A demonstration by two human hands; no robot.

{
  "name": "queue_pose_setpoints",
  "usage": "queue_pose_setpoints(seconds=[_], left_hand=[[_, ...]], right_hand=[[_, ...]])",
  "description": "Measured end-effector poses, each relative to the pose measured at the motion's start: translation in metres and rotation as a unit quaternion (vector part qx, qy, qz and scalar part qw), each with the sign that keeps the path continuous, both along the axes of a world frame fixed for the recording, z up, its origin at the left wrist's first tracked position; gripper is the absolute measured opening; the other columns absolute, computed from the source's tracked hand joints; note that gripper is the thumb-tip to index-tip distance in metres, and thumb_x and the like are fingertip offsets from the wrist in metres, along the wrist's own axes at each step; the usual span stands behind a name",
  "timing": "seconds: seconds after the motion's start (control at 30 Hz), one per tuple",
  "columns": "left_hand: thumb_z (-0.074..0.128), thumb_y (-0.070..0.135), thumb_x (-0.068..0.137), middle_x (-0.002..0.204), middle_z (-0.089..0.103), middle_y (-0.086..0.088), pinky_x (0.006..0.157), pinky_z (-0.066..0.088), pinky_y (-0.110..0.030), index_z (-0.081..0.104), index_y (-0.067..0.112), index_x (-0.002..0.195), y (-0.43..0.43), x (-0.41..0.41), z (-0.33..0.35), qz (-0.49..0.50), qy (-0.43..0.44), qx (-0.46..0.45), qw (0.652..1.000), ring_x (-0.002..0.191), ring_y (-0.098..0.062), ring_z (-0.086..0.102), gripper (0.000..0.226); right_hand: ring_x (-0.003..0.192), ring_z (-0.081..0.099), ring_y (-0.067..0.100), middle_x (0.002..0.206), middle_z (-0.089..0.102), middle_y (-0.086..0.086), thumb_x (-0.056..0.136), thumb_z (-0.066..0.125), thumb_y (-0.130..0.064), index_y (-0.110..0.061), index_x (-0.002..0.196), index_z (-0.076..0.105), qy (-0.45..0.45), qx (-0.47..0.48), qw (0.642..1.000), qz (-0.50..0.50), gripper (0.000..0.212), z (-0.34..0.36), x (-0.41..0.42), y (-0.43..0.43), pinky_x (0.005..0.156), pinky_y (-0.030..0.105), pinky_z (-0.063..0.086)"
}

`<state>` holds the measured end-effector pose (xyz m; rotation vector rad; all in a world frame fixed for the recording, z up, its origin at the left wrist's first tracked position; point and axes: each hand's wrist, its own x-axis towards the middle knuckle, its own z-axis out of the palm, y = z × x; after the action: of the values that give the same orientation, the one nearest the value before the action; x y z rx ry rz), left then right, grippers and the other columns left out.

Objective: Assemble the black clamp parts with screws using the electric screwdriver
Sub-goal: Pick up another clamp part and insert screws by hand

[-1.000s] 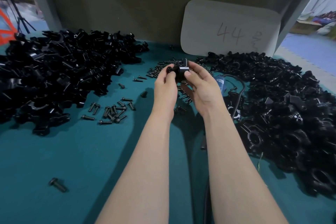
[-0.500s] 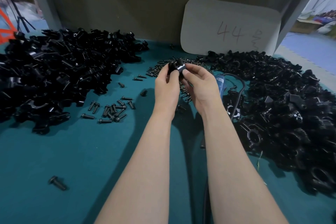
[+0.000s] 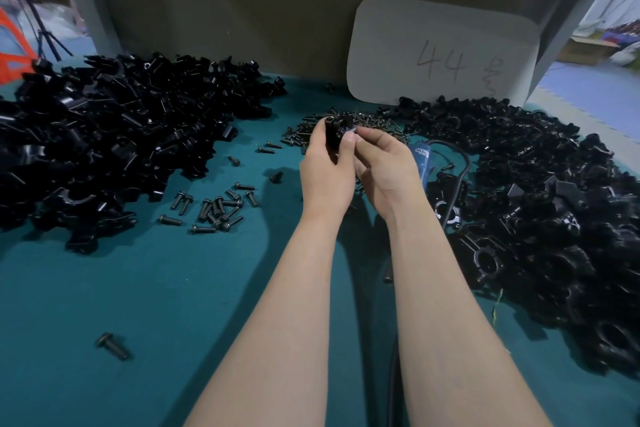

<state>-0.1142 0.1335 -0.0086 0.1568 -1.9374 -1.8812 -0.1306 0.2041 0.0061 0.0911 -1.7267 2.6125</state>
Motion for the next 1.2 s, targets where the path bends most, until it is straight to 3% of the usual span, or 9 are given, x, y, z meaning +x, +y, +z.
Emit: queue_pose_setpoints(seconds=[0.47, 0.53, 0.6, 0.7, 0.77, 0.83, 0.97, 1.07, 1.2], left_hand=[[0.046, 0.028, 0.101, 0.135, 0.057, -0.007, 0.106, 0.042, -0.034, 0.042, 0.011, 0.143, 0.000, 0.001, -0.002, -0.003, -0.007, -0.035, 0.999, 0.125, -0.019, 0.052, 0.046], [0.047, 0.028, 0.100, 0.128, 0.061, -0.007, 0.102, 0.045, -0.035, 0.048, 0.010, 0.138, -0.001, 0.002, -0.001, 0.001, -0.008, -0.024, 1.000, 0.119, -0.019, 0.057, 0.042], [0.048, 0.026, 0.100, 0.115, 0.067, -0.007, 0.096, 0.050, -0.036, 0.059, 0.010, 0.123, -0.002, 0.002, 0.000, 0.017, -0.014, 0.007, 1.000, 0.108, -0.021, 0.062, 0.031], [0.048, 0.020, 0.100, 0.098, 0.069, -0.009, 0.081, 0.057, -0.028, 0.062, 0.013, 0.095, -0.009, 0.003, 0.004, 0.019, -0.040, 0.200, 0.979, 0.088, -0.018, 0.070, 0.016], [0.049, 0.019, 0.100, 0.088, 0.069, -0.014, 0.071, 0.059, -0.023, 0.057, 0.009, 0.094, -0.018, 0.002, 0.006, -0.003, -0.054, 0.360, 0.931, 0.075, -0.017, 0.071, 0.015], [0.050, 0.021, 0.100, 0.084, 0.069, -0.018, 0.067, 0.059, -0.022, 0.056, 0.002, 0.099, -0.025, 0.002, 0.006, -0.031, -0.062, 0.442, 0.894, 0.069, -0.018, 0.071, 0.019], [0.050, 0.024, 0.099, 0.085, 0.070, -0.017, 0.064, 0.059, -0.021, 0.057, 0.004, 0.092, -0.027, 0.003, 0.006, -0.064, -0.082, 0.488, 0.867, 0.070, -0.018, 0.071, 0.022], [0.050, 0.025, 0.099, 0.083, 0.070, -0.016, 0.067, 0.058, -0.022, 0.057, 0.007, 0.089, -0.025, 0.002, 0.005, -0.064, -0.086, 0.489, 0.866, 0.071, -0.017, 0.072, 0.022], [0.050, 0.025, 0.099, 0.082, 0.071, -0.013, 0.065, 0.058, -0.020, 0.058, 0.007, 0.091, -0.024, 0.001, 0.003, -0.060, -0.086, 0.466, 0.879, 0.067, -0.014, 0.071, 0.021]], right_hand=[[0.082, 0.068, 0.015, 0.095, 0.066, 0.011, 0.093, 0.052, 0.005, -0.006, 0.093, 0.059, -0.004, -0.005, 1.000, 0.010, 0.014, 0.001, 0.001, 0.001, 0.087, 0.029, 0.055], [0.083, 0.067, 0.016, 0.093, 0.066, 0.010, 0.092, 0.053, 0.004, -0.008, 0.090, 0.061, 0.000, 0.018, 1.000, 0.005, 0.015, 0.001, 0.001, 0.000, 0.083, 0.027, 0.056], [0.082, 0.065, 0.017, 0.090, 0.067, 0.007, 0.092, 0.055, 0.002, -0.013, 0.086, 0.064, 0.021, 0.110, 0.993, -0.023, 0.019, 0.003, 0.000, 0.001, 0.079, 0.026, 0.055], [0.084, 0.061, 0.011, 0.097, 0.067, -0.001, 0.093, 0.053, -0.006, -0.022, 0.091, 0.067, 0.060, 0.366, 0.922, -0.110, 0.021, 0.008, 0.000, 0.008, 0.076, 0.022, 0.051], [0.085, 0.057, 0.009, 0.106, 0.067, -0.002, 0.094, 0.051, -0.009, -0.022, 0.103, 0.068, 0.074, 0.498, 0.852, -0.146, 0.023, 0.010, 0.001, 0.009, 0.071, 0.020, 0.046], [0.096, 0.060, 0.019, 0.117, 0.065, 0.003, 0.093, 0.050, -0.007, -0.020, 0.117, 0.064, 0.049, 0.591, 0.798, -0.105, 0.031, 0.010, 0.002, 0.007, 0.082, 0.030, 0.050], [0.118, 0.049, 0.033, 0.131, 0.051, 0.012, 0.089, 0.049, -0.005, -0.017, 0.133, 0.050, 0.003, 0.719, 0.695, 0.008, 0.046, 0.004, 0.006, -0.005, 0.096, 0.042, 0.046], [0.123, 0.038, 0.034, 0.133, 0.046, 0.011, 0.092, 0.047, -0.011, -0.016, 0.129, 0.051, 0.017, 0.744, 0.667, -0.026, 0.038, -0.003, 0.009, -0.013, 0.097, 0.042, 0.037], [0.118, 0.045, 0.032, 0.123, 0.056, 0.011, 0.091, 0.046, -0.011, -0.015, 0.118, 0.056, 0.017, 0.752, 0.655, -0.070, 0.029, -0.008, 0.010, -0.021, 0.096, 0.040, 0.033]])
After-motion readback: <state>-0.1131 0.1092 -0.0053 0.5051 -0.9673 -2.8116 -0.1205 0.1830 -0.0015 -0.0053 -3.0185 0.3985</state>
